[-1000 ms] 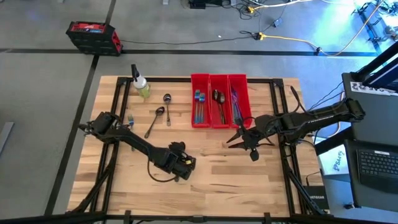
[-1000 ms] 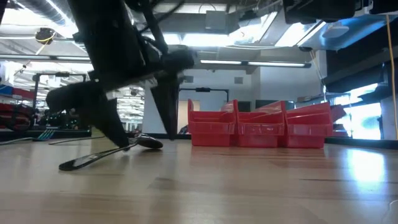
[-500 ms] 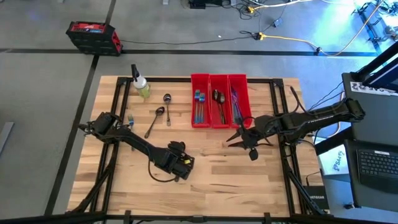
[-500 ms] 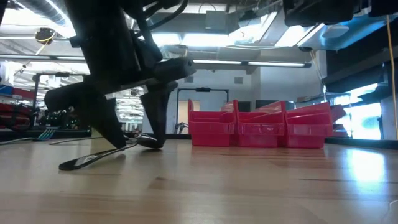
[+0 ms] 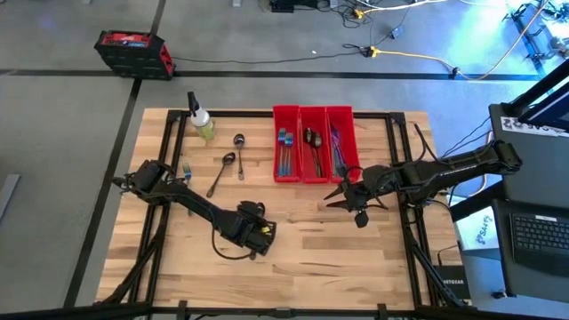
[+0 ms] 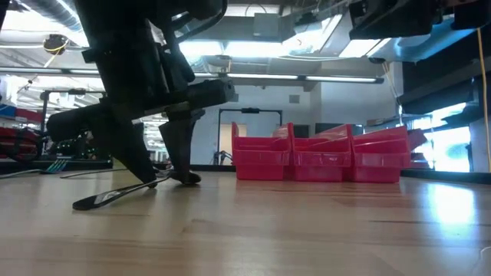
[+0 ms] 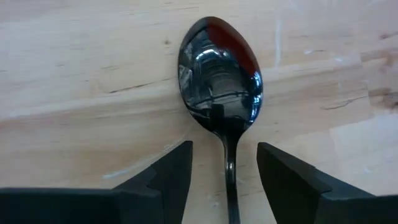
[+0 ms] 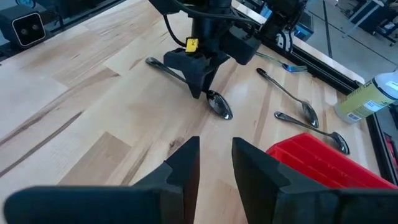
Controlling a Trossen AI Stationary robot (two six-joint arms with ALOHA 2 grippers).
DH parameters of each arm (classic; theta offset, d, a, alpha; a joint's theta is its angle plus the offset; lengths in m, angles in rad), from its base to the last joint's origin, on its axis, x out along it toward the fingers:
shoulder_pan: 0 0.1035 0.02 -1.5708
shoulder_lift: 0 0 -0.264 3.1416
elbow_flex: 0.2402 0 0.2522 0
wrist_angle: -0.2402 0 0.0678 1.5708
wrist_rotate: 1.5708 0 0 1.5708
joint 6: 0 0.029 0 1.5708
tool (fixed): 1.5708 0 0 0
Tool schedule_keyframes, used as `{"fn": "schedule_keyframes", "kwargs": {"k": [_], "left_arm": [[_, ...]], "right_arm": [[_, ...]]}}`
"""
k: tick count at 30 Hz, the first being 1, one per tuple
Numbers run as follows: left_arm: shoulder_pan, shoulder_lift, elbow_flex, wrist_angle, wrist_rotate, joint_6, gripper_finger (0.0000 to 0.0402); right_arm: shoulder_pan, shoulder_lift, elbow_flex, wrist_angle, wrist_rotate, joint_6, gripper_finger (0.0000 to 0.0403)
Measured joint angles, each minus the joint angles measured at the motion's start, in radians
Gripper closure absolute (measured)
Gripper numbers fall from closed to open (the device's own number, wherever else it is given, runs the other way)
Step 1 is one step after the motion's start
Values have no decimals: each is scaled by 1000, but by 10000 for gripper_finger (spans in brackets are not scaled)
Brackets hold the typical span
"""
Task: Sort silverware
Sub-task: Put the black spoon into the middle red silverware bin
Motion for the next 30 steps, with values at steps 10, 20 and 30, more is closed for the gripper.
{"fn": "schedule_keyframes", "kwargs": {"k": [10, 20, 30], "left_arm": [[13, -2, 0, -1, 36, 47, 269], [13, 3, -1, -17, 37, 71, 346], [13, 4, -1, -17, 38, 105, 375]], "right_arm": [[0, 0, 0, 0, 0, -1, 325], [0, 0, 0, -1, 0, -1, 325], [0, 0, 1, -1, 26, 0, 325]]}}
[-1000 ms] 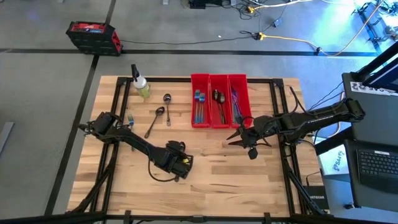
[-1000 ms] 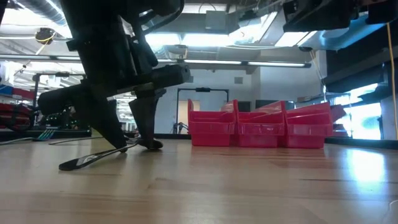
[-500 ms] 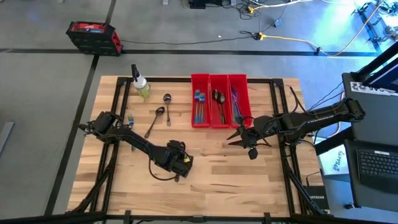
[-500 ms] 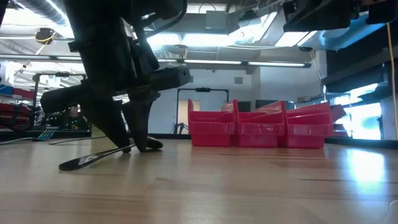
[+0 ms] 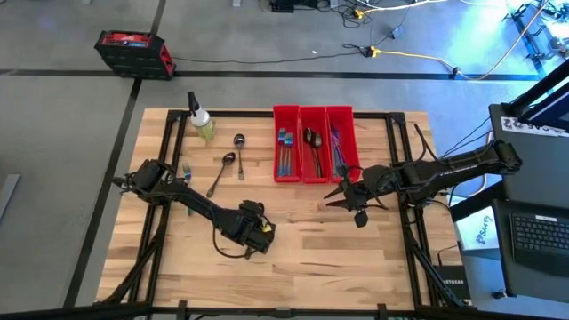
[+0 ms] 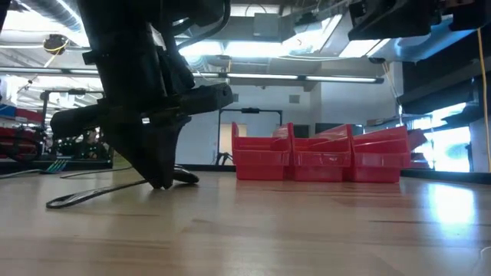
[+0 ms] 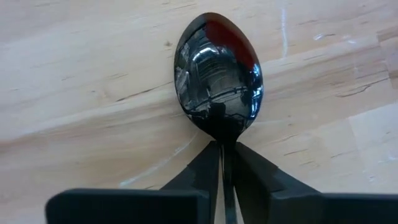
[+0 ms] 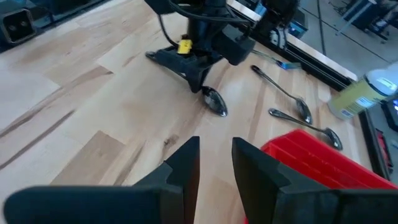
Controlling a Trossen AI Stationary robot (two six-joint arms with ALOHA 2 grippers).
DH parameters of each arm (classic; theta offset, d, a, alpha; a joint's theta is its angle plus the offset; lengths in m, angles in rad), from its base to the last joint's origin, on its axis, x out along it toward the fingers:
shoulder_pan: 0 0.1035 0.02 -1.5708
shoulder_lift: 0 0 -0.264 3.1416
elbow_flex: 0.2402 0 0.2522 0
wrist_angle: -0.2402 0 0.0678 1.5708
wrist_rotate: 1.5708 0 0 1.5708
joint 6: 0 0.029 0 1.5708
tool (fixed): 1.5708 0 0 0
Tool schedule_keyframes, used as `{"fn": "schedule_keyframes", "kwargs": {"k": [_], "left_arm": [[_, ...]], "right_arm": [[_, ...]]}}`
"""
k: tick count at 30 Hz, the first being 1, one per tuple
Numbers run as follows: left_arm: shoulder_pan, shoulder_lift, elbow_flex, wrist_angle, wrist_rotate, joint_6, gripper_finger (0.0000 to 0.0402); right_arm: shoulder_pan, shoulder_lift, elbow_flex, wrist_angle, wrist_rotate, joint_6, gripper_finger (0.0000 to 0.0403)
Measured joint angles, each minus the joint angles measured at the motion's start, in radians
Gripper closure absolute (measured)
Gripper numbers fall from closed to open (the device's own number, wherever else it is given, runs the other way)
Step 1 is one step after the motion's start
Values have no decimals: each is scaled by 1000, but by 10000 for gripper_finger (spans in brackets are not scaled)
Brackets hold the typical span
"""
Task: Sort silverware
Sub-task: Put the black spoon into the middle red silverware bin
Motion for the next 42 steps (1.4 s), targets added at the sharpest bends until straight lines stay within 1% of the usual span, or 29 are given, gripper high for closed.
{"fn": "schedule_keyframes", "kwargs": {"k": [4, 8, 10, 16, 19, 21, 25, 27, 29, 32, 35, 38, 42], "left_arm": [[0, -5, 1, 37, 4, 31, 395], [0, -5, 23, 38, 12, 47, 396], [0, -5, 35, 35, 11, 50, 397], [0, -6, 108, 31, 5, 87, 397], [0, -6, 155, 30, 4, 119, 398], [0, -6, 192, 29, 4, 154, 398], [0, -7, 264, 30, 4, 204, 398], [0, -7, 295, 31, 3, 240, 398], [2, -8, 315, 40, 2, 279, 398], [14, -11, 332, 107, 16, 378, 398], [25, -13, 332, 208, 24, 478, 398], [34, -13, 332, 293, 29, 572, 398], [40, -13, 332, 350, 43, 654, 398]], "right_arm": [[0, 0, 0, 9, 6, 19, 325], [0, -4, 0, 80, -105, 22, 325], [1, -5, 1, 116, -120, 22, 325], [1, -5, 1, 91, -123, -1, 325], [1, -5, 1, 63, -151, -33, 325], [2, -5, 1, 49, -154, -75, 325], [9, -5, 1, -6, -156, -298, 322], [28, -5, 1, -34, -135, -378, 317], [48, 2, 1, -45, -99, -424, 311], [73, 15, 1, -63, -38, -448, 299], [88, 29, 1, -80, -16, -449, 289], [89, 34, 1, -95, -28, -392, 283], [89, 34, 1, -89, -90, -390, 283]]}}
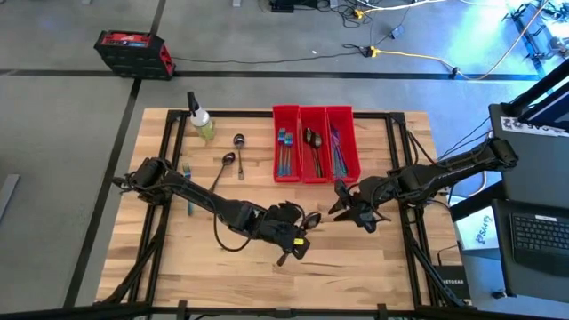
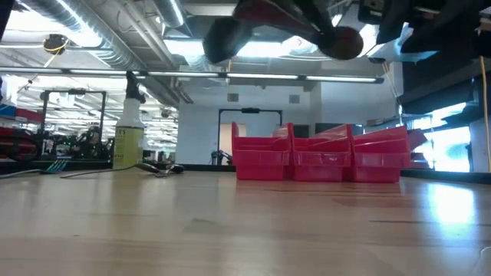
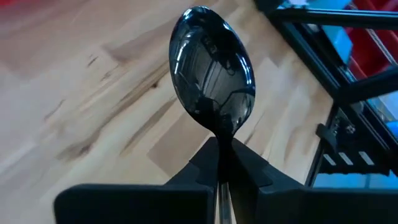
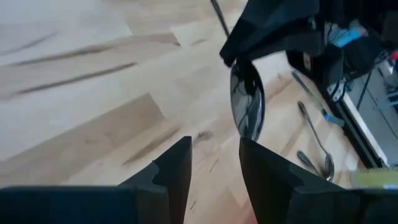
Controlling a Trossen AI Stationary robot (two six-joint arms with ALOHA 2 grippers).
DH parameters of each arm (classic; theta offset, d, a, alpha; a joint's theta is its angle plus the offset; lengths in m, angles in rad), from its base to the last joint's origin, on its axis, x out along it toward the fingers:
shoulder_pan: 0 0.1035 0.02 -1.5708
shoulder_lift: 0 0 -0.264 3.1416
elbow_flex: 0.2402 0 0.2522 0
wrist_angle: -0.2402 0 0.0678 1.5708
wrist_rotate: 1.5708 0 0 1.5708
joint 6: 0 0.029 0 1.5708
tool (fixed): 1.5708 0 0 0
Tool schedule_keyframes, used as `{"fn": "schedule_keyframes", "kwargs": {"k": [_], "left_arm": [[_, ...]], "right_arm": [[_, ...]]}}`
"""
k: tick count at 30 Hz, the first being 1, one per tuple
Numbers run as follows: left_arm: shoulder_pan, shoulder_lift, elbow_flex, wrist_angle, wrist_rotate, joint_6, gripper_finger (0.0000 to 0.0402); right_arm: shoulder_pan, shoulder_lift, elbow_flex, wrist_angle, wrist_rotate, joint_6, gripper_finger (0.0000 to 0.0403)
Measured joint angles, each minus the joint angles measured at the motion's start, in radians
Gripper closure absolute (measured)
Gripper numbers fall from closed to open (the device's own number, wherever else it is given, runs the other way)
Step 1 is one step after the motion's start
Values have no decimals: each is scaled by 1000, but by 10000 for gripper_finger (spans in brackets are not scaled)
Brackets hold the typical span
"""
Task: Sort silverware
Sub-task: Put the black spoon into the middle red silverware bin
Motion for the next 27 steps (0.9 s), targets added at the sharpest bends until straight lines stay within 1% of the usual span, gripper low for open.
{"fn": "schedule_keyframes", "kwargs": {"k": [4, 8, 12, 16, 19, 20, 22, 25, 27], "left_arm": [[0, -2, 0, 23, 1, 69, 398], [-3, -2, 0, 70, 9, 216, 398], [4, -9, 0, 160, 55, 336, 398], [12, -9, 0, 205, 106, 436, 398], [10, -12, -10, 215, 115, 473, 399], [10, -12, -15, 222, 117, 488, 400], [10, -21, -46, 234, 115, 517, 401], [16, -73, -128, 267, 115, 519, 401], [30, -126, -205, 306, 141, 502, 401]], "right_arm": [[0, 0, 0, 12, -9, 1, 281], [0, 0, 0, 12, -12, 7, 279], [0, 0, 0, 31, -36, 8, 278], [-1, -23, -2, 166, -131, 36, 278], [6, -50, -1, 239, -133, 45, 278], [14, -60, -1, 238, -119, 35, 278], [39, -65, 0, 237, -51, -4, 278], [98, -61, 0, 248, 73, -37, 278], [125, -61, 0, 267, 132, -60, 278]]}}
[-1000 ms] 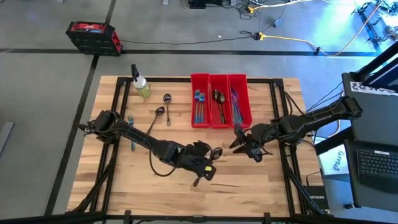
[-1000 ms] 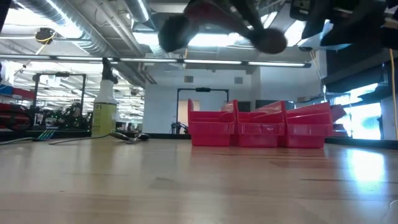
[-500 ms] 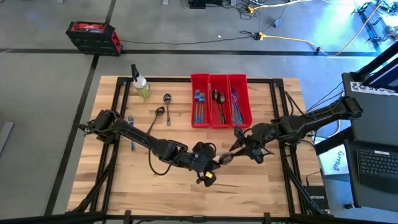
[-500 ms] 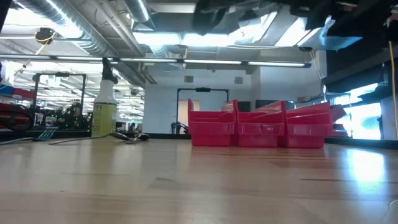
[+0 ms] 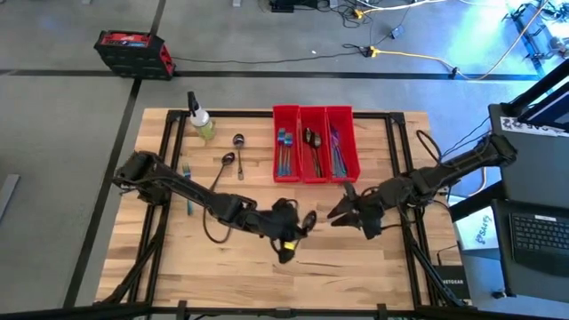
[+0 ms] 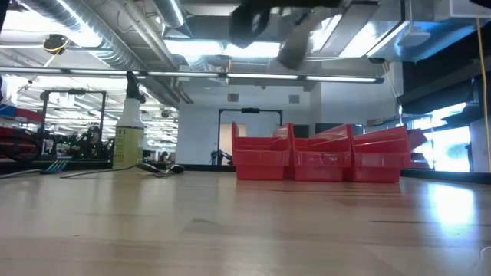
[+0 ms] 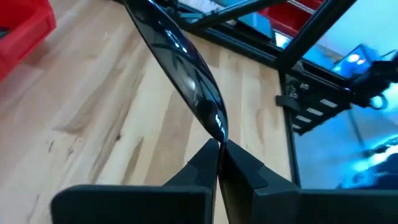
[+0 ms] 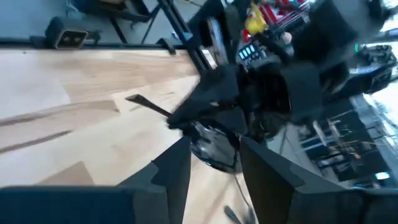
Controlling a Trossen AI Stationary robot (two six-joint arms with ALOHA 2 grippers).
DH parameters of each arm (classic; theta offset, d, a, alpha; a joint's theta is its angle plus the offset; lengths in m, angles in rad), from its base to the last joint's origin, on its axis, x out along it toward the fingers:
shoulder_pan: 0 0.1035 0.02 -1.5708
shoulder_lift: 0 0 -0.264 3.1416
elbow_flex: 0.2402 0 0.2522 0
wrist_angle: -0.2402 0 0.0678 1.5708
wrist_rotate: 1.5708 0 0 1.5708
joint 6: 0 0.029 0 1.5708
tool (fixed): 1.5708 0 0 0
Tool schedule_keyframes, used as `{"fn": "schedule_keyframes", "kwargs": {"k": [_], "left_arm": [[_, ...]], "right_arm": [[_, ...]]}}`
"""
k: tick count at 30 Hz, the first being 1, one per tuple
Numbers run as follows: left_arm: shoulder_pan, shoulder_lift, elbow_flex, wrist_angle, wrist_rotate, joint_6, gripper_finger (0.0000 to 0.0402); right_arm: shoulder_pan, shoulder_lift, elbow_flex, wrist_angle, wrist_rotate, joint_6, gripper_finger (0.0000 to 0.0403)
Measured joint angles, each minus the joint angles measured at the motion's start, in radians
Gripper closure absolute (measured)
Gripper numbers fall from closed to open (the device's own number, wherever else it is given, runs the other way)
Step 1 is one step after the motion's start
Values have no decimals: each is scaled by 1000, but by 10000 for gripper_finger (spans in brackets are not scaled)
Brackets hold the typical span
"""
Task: Sort silverware
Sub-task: Put the black spoon into the middle red silverware bin
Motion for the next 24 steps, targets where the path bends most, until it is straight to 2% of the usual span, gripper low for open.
{"fn": "schedule_keyframes", "kwargs": {"k": [3, 5, 8, 10, 13, 18, 21, 24], "left_arm": [[30, -69, -131, 120, 49, -3, 401], [52, -121, -218, 203, 73, 13, 401], [94, -194, -306, 258, 97, 42, 401], [119, -223, -344, 261, 125, 105, 401], [156, -250, -374, 282, 181, 212, 401], [233, -259, -381, 288, 306, 356, 402], [284, -258, -381, 299, 360, 426, 402], [339, -258, -381, 347, 467, 436, 402]], "right_arm": [[5, 2, 0, 0, 61, -12, 278], [1, 2, 0, 12, 105, 35, 278], [-39, 6, 0, 43, 125, 213, 278], [-87, 6, 0, 58, 66, 345, 278], [-149, 15, -13, 119, -16, 465, 278], [-233, 14, -86, 365, -62, 607, 278], [-269, 12, -112, 438, -83, 677, 278], [-274, 5, -116, 465, -84, 714, 278]]}}
